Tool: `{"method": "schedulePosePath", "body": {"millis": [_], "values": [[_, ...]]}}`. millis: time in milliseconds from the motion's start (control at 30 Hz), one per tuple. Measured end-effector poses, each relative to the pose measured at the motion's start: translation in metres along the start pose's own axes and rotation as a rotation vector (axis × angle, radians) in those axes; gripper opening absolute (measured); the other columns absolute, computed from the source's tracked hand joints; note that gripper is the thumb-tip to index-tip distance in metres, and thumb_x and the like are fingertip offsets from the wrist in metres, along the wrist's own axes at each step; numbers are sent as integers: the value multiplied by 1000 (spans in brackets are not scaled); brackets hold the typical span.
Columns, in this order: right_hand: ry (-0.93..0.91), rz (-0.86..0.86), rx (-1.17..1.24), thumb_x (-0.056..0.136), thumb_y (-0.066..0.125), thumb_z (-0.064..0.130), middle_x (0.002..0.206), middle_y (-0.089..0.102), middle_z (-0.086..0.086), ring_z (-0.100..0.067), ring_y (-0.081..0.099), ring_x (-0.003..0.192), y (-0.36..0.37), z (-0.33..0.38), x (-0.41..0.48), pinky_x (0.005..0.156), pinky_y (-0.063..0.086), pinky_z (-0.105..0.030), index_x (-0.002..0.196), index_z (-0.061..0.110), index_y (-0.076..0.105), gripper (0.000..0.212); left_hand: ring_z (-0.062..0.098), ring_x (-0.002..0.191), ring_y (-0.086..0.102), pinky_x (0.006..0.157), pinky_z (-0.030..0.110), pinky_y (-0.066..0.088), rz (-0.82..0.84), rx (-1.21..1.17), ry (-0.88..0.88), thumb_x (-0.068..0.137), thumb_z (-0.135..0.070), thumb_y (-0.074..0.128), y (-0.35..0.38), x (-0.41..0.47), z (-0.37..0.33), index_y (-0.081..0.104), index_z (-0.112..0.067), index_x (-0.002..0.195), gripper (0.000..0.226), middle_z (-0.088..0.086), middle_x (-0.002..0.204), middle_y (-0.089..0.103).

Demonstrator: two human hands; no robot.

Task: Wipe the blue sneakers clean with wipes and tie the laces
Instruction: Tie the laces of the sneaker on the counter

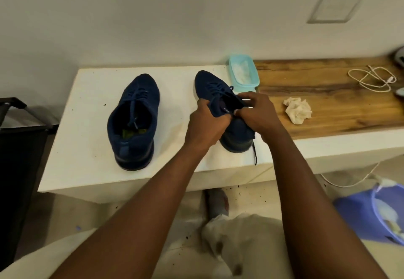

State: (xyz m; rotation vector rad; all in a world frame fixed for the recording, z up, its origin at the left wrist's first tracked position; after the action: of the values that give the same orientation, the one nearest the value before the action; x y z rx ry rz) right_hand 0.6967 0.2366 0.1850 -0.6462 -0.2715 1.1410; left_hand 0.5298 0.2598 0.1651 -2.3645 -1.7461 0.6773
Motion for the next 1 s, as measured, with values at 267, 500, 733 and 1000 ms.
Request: {"method": "schedulePosePath", "body": {"millis": [267,500,733,1000], "values": [[82,214,24,69,82,7,86,74,-9,-25,73,80,32,18,-21,60,63,-40,100,17,72,34,20,82,72,66,46,64,-71,172,56,77,-40,65,-60,-17,21,56,-25,126,52,1,101,70],[59,325,-2,72,88,18,75,74,-7,-16,70,64,36,41,-38,60,56,-26,88,9,75,23,14,72,74,68,42,64,-169,124,96,92,-22,73,-116,-46,31,68,-20,95,7,-1,81,74],[108,239,683,85,71,12,81,63,-8,-18,57,63,14,66,-38,69,59,-35,104,4,72,21,13,75,68,69,30,58,-128,-579,-4,92,-11,61,-143,-39,5,69,-14,102,13,2,81,70],[-52,337,951,95,43,2,114,71,-15,-30,68,109,19,97,-43,96,55,-43,128,1,62,38,24,109,71,94,31,56,216,-497,265,92,16,50,-128,-31,-37,67,-5,124,42,10,111,75]]}}
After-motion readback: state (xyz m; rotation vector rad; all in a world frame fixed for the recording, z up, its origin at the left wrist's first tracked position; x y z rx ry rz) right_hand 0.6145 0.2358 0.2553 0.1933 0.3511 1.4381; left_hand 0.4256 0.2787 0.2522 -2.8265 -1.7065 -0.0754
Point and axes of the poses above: each hand's wrist, its own x-axis towards the middle knuckle, its own y-axis out of the palm, z = x × y, the point moved 8 cm from there along x, towards the middle knuckle
